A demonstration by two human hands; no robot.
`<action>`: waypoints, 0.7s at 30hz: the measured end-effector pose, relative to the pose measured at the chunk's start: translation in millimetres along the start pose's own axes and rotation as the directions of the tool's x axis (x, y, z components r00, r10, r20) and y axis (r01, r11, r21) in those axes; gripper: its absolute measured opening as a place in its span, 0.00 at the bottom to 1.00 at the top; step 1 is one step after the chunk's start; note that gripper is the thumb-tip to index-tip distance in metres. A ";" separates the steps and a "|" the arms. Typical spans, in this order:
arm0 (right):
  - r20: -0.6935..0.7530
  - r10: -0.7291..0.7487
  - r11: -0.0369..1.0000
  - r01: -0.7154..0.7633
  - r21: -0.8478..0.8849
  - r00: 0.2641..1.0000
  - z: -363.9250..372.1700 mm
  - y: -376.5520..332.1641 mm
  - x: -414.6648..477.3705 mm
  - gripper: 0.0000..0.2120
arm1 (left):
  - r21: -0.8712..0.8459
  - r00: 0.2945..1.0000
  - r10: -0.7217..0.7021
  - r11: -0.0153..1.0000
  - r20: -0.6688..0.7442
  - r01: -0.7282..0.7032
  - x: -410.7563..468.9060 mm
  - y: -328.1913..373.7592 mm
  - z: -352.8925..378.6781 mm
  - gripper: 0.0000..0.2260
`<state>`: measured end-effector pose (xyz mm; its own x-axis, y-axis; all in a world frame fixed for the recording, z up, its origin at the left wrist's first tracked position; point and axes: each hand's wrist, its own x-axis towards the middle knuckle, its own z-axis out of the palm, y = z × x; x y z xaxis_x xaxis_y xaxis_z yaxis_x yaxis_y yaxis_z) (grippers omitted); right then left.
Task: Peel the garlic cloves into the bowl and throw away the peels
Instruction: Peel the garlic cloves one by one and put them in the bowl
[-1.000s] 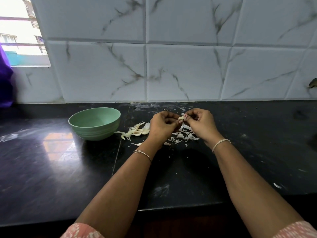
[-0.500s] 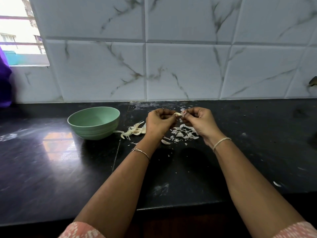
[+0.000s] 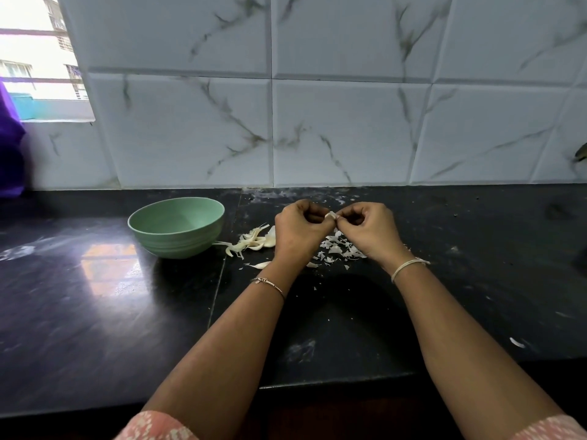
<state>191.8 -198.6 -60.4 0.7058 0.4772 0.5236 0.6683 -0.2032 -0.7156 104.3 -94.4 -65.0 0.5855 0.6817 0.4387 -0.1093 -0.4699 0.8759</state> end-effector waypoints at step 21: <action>-0.031 0.090 0.996 -0.090 0.013 0.995 4.4 6.2 6.4 0.04 | -0.100 0.995 -0.045 0.994 0.091 0.054 5.5 -6.4 0.5 0.03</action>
<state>199.5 -193.1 -63.5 0.7702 0.4300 0.4711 0.5990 -0.2338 -0.7658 108.7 -87.9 -68.3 0.6605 0.6481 0.3790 -0.1574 -0.3741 0.9140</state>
